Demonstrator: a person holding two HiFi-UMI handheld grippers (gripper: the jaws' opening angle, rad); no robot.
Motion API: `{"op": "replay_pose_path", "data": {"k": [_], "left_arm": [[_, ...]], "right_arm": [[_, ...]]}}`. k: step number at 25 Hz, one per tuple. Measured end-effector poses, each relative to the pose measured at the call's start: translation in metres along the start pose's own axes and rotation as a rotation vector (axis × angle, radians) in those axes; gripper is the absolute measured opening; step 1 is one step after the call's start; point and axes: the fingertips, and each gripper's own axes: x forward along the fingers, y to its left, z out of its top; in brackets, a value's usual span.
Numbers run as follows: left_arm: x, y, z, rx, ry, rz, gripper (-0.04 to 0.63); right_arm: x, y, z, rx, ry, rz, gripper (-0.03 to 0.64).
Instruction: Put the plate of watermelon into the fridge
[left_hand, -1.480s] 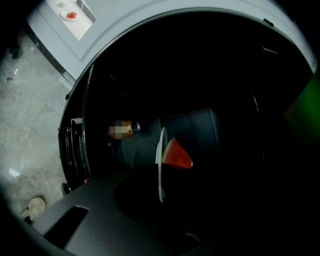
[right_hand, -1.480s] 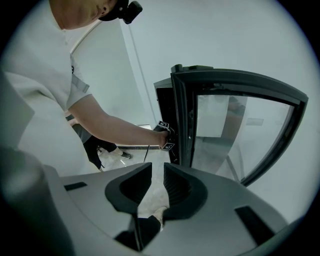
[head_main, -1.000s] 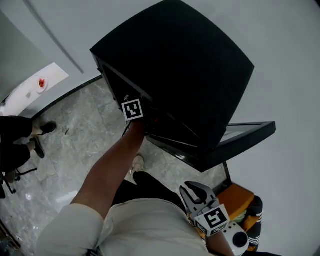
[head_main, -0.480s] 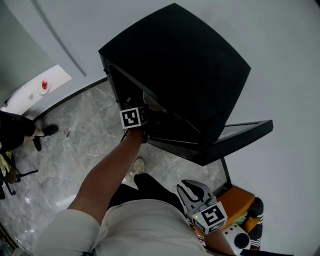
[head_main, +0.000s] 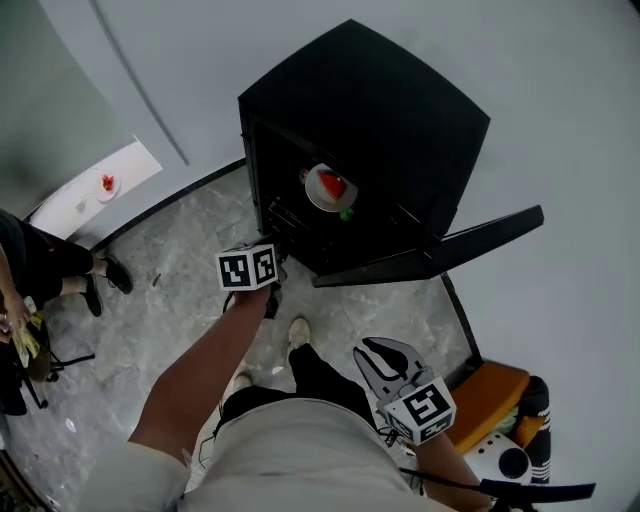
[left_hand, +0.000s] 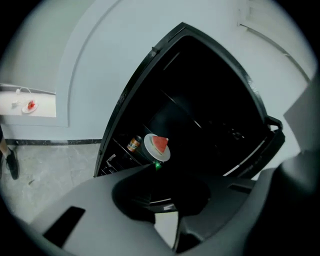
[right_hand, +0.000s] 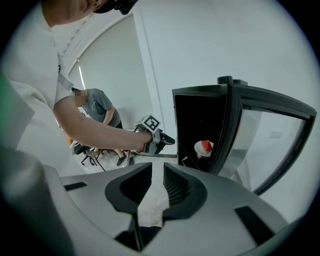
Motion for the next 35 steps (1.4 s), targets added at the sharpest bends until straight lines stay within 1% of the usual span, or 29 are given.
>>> {"op": "replay_pose_path", "data": {"k": [2,3,7,12,16,20,24,29,32,35], "left_arm": [[-0.032,-0.004,-0.008,0.051,0.015,-0.04,0.018],[-0.048,-0.007,-0.014,0.069,0.025,-0.065,0.012],[-0.12,-0.02,-0.043,0.101,0.066,-0.172,0.012],[-0.206,-0.036,-0.081,0.177,0.105,-0.278,0.012],[-0.269,-0.044,-0.109,0.218,0.129,-0.35,0.012],[-0.329,-0.045,-0.134,0.214,0.136,-0.4,0.012],[-0.383,-0.043,-0.157,0.25,0.15,-0.433,0.012],[-0.417,-0.041,-0.175,0.281,0.158,-0.451,0.012],[-0.434,-0.041,-0.186,0.308,0.162,-0.441,0.012],[-0.447,-0.043,-0.199,0.315,0.165,-0.449,0.012]], "right_arm": [[0.003,0.017,-0.002,0.003,-0.01,-0.01,0.08],[0.004,0.026,-0.003,0.005,-0.014,-0.013,0.08],[0.009,0.064,-0.002,0.005,-0.037,-0.01,0.08],[0.014,0.12,-0.005,-0.008,-0.059,-0.013,0.07],[0.019,0.168,-0.006,-0.023,-0.076,-0.006,0.058],[0.024,0.21,-0.011,-0.046,-0.071,0.01,0.054],[0.028,0.248,-0.015,-0.069,-0.081,0.014,0.052],[0.027,0.28,-0.015,-0.075,-0.085,0.02,0.046],[0.024,0.297,-0.017,-0.083,-0.088,0.033,0.044],[0.018,0.31,-0.023,-0.09,-0.09,0.039,0.041]]}}
